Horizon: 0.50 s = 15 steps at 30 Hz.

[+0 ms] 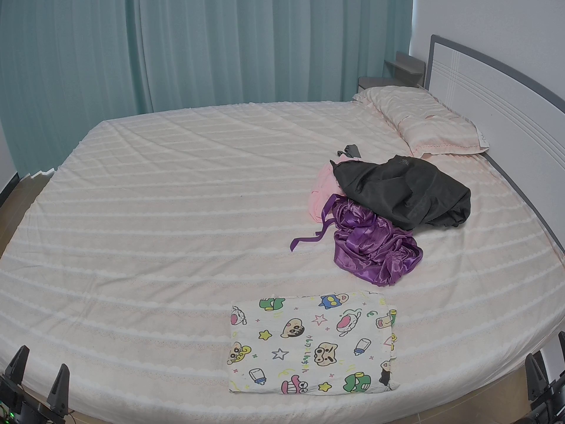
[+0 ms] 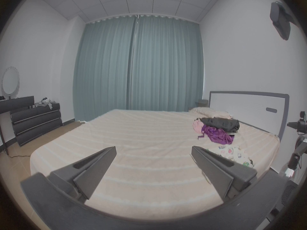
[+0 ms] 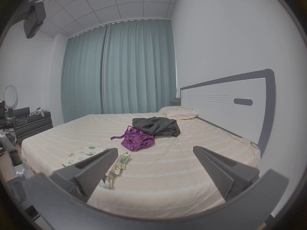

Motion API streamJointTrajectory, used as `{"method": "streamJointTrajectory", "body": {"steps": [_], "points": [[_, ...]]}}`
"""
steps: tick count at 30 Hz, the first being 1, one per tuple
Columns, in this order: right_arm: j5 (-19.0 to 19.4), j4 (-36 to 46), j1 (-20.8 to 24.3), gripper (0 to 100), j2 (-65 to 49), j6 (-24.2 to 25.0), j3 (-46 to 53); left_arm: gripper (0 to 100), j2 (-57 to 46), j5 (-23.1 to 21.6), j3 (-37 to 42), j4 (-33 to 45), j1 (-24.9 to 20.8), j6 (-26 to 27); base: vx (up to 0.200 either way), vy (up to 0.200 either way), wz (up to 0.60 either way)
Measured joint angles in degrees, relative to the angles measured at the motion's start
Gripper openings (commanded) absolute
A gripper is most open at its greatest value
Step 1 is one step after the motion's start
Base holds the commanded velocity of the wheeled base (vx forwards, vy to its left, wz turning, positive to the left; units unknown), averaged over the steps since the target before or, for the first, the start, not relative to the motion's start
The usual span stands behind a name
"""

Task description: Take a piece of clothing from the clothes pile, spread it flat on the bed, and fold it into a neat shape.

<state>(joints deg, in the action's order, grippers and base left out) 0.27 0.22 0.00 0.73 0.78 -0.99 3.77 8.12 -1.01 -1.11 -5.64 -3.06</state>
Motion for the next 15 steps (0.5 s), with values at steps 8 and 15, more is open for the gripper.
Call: {"method": "streamJointTrajectory", "body": {"steps": [8,15], "points": [[-1.3,-0.04,0.0,100,0.01,0.55,-0.02,100,-1.73,-2.46,0.02,0.68,4.68,1.29,0.0,0.0,0.0],[-2.69,-0.11,0.0,100,0.04,1.51,-0.02,100,-2.61,-2.44,0.02,0.6,5.55,1.34,0.0,0.0,0.0]]}}
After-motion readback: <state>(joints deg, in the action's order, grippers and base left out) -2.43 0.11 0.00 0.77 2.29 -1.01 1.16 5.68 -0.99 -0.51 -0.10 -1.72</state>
